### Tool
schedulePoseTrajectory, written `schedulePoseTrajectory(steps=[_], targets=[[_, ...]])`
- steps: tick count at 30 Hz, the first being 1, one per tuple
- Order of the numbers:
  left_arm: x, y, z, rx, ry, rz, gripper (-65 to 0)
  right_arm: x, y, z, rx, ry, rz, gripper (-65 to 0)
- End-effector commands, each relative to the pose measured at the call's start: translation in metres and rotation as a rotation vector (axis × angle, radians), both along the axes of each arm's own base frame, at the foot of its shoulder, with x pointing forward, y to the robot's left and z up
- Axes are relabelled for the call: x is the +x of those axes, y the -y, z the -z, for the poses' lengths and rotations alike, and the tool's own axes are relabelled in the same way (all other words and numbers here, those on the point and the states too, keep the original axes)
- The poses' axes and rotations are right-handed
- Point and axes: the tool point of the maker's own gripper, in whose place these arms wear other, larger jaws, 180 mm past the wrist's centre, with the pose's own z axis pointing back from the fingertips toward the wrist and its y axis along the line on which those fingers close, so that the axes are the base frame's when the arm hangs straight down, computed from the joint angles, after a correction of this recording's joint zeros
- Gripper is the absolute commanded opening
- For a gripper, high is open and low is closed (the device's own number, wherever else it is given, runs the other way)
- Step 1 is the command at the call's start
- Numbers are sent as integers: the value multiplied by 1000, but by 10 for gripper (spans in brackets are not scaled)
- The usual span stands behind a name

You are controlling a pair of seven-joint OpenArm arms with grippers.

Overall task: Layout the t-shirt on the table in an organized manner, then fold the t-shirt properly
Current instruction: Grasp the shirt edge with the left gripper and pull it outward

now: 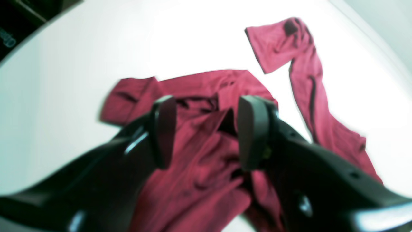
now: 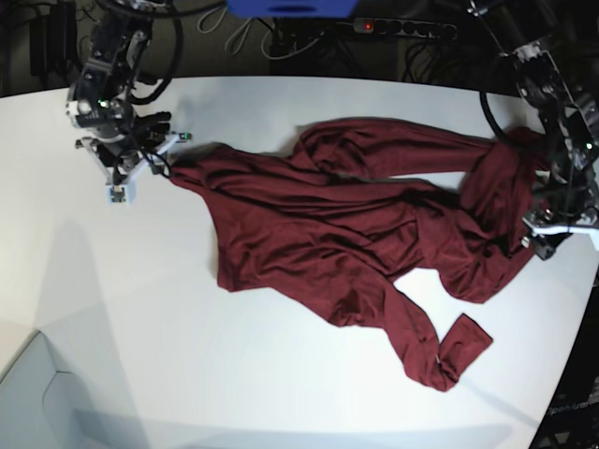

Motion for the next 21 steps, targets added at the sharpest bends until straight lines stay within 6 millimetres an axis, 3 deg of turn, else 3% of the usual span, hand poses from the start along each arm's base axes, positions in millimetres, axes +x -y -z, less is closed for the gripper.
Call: schedulePoseTrajectory(steps=[1,5,13,21], targets=[[12,-7,-13,11,39,-10,-354,8,0,-9,-5,41,-16,-399],[34,-1,-1,-14,12,23,-354,8,0,-10,-6,44,-16,-399],[61,16,44,-112,-92,56,-354,9,1,-10,-7,46,-17,-399],[79,21,57,-181,-118,46,-354,9,1,-10,-10,45,-17,-399]])
